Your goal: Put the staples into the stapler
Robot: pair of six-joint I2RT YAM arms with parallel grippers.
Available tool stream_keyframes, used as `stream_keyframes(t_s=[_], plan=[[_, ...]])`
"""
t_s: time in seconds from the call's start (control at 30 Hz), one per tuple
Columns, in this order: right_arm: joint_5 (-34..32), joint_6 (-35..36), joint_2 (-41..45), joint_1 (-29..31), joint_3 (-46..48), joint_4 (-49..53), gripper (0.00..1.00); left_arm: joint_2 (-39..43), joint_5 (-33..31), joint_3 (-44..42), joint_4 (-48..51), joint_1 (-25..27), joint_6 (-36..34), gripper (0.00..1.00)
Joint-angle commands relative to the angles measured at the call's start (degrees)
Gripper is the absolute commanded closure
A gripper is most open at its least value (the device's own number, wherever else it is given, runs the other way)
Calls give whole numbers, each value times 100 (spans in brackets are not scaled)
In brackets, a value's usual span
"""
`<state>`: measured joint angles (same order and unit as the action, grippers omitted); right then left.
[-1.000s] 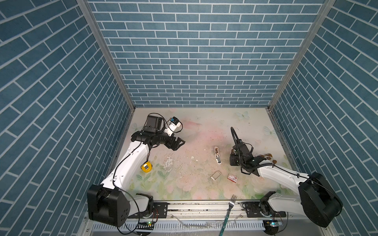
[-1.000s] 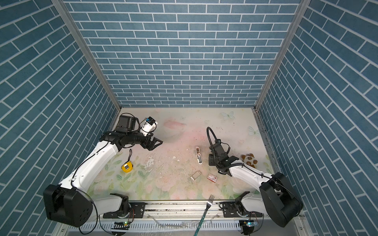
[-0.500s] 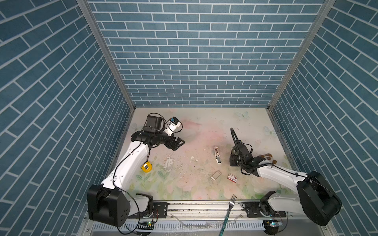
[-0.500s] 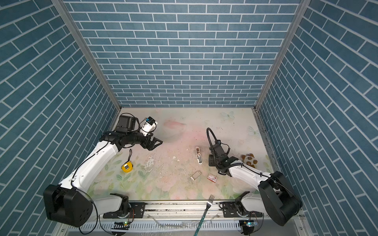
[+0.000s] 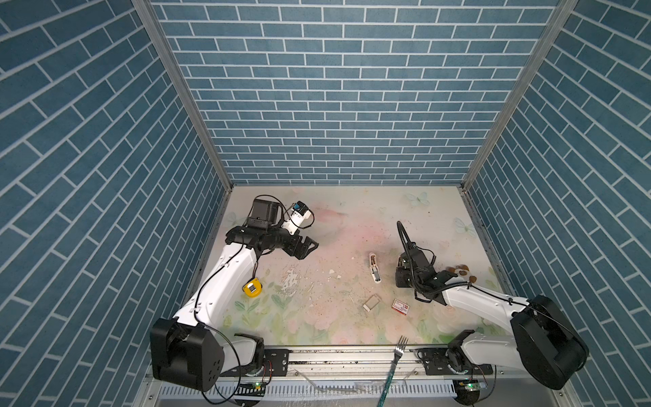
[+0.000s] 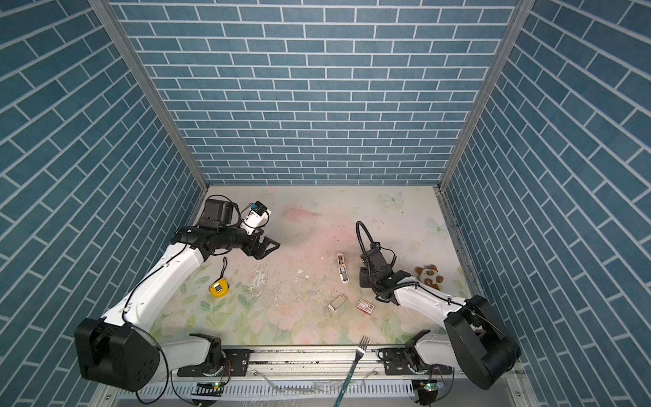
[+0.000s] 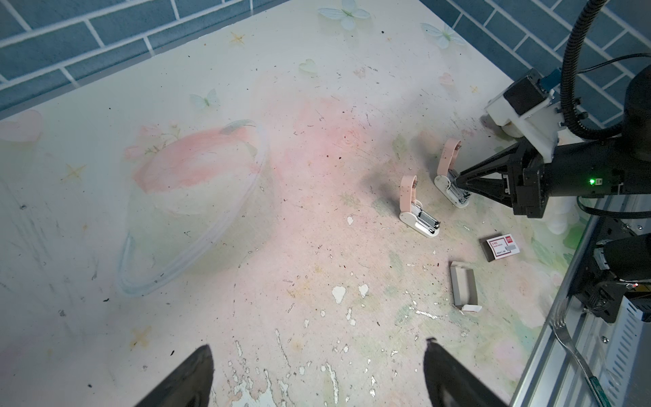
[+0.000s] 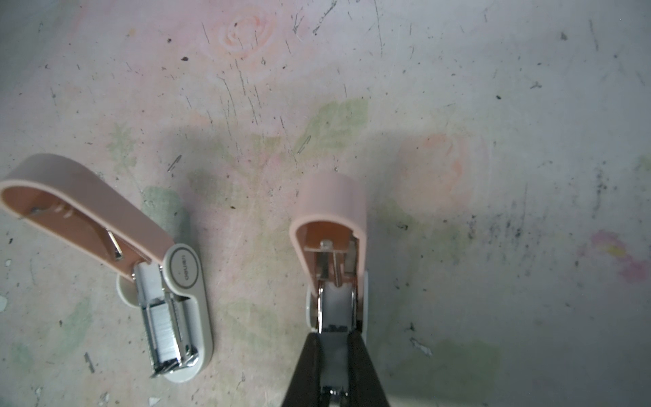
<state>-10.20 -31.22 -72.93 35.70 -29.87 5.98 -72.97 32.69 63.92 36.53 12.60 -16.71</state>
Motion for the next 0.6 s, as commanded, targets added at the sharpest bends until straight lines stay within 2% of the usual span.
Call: stream_keyframes(t_s=[0.0, 0.57], plan=[[-7, -77, -88, -20, 119, -55, 91, 93, 71, -79, -15, -47, 35, 6], [71, -103, -56, -15, 148, 0, 91, 152, 89, -112, -37, -56, 45, 6]])
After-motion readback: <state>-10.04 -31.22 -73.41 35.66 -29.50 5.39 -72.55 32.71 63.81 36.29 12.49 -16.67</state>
